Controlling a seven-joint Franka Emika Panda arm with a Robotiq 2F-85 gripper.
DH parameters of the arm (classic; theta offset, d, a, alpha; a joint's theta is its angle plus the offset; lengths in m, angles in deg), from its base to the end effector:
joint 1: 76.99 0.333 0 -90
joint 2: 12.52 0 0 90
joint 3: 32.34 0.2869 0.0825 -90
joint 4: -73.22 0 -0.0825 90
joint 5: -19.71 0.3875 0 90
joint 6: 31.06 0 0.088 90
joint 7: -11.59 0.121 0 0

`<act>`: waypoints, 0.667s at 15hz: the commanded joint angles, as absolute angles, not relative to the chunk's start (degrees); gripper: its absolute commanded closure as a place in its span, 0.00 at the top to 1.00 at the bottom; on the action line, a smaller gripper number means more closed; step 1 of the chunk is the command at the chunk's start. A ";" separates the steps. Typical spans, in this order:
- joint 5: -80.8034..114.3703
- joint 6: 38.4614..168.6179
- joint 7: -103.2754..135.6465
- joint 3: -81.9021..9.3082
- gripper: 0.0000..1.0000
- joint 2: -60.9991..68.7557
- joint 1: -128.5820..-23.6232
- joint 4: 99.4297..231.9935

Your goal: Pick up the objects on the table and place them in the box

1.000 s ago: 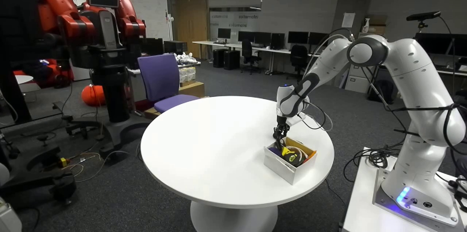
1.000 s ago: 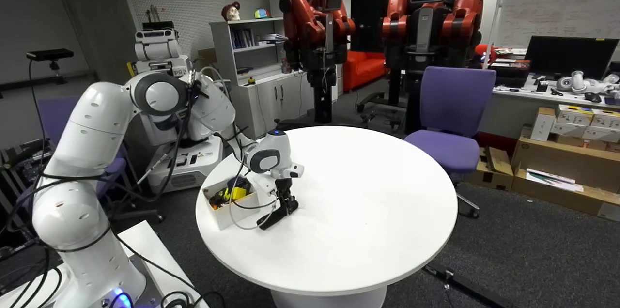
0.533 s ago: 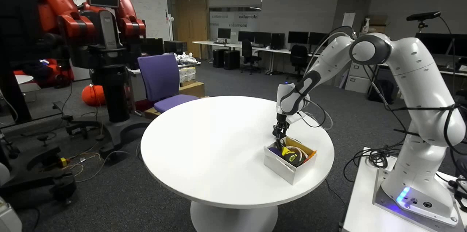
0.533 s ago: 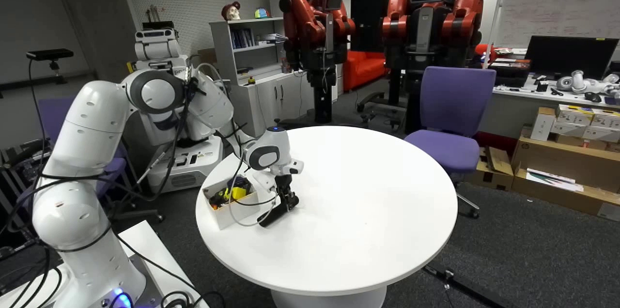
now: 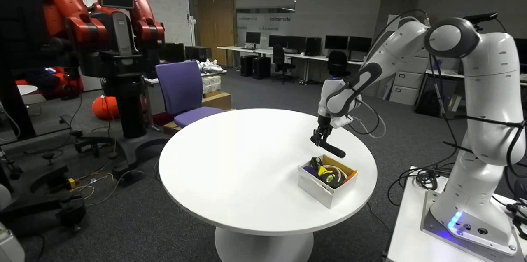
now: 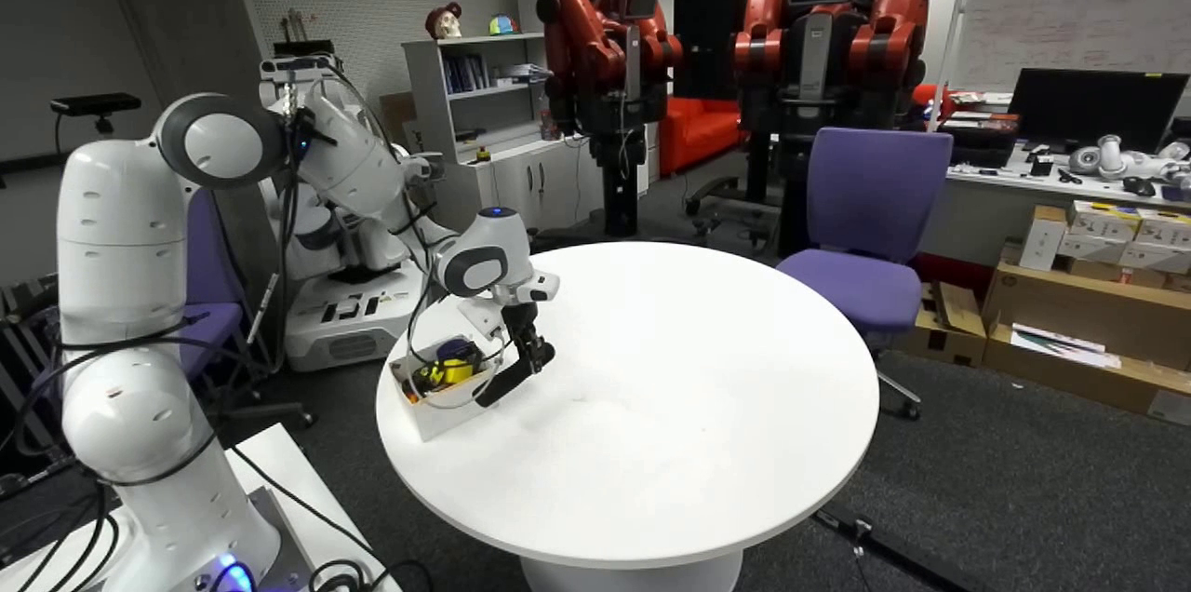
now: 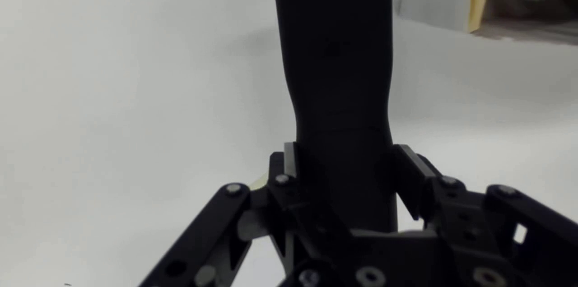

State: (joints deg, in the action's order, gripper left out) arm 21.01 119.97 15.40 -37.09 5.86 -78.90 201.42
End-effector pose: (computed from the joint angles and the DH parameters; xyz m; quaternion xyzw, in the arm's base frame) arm 0.5444 -0.0655 0.1881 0.9944 -0.0982 0.0393 0.0081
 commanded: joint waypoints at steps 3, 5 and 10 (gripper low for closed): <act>19.99 122.02 21.23 -35.62 0.31 -7.46 -76.10 213.89; 19.28 122.19 25.15 -35.15 0.31 -10.25 -74.95 216.89; 18.18 121.21 35.50 -32.67 0.31 -14.64 -73.33 221.55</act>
State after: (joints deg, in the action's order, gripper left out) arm 19.97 120.18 29.40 -33.90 -9.94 -73.79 217.21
